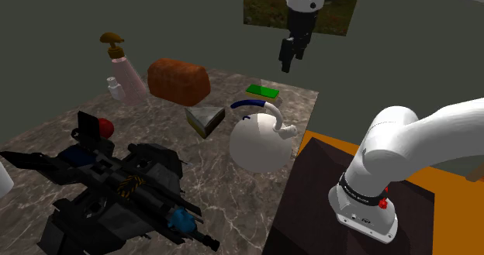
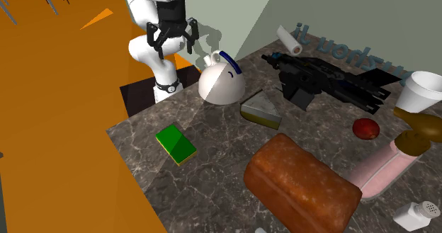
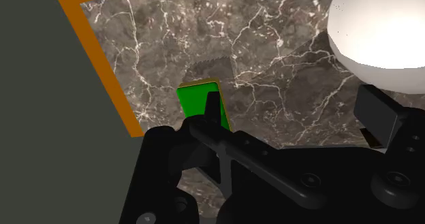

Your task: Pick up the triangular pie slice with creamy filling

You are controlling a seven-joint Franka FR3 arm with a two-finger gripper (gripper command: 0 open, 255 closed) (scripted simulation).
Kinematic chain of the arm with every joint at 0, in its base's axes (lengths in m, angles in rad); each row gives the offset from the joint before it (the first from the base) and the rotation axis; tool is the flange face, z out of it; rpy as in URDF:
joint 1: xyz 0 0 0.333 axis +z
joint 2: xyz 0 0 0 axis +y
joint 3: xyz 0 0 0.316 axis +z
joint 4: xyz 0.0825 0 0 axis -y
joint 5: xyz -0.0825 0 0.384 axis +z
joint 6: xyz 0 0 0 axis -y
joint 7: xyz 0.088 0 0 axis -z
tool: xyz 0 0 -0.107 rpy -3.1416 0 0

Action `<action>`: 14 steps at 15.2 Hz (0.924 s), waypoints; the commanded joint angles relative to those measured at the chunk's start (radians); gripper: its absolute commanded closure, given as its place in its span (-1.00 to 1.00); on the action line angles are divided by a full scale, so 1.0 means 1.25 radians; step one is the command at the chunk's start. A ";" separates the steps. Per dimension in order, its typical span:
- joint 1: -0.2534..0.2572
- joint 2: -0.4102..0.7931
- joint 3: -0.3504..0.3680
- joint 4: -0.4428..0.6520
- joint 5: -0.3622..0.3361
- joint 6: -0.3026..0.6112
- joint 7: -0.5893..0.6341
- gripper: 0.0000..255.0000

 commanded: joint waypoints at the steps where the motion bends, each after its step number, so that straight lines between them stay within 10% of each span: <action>1: 0.000 0.000 0.000 0.000 0.000 0.000 0.000 -1.00; 14: 0.041 0.328 0.108 0.111 0.075 0.174 0.133 -1.00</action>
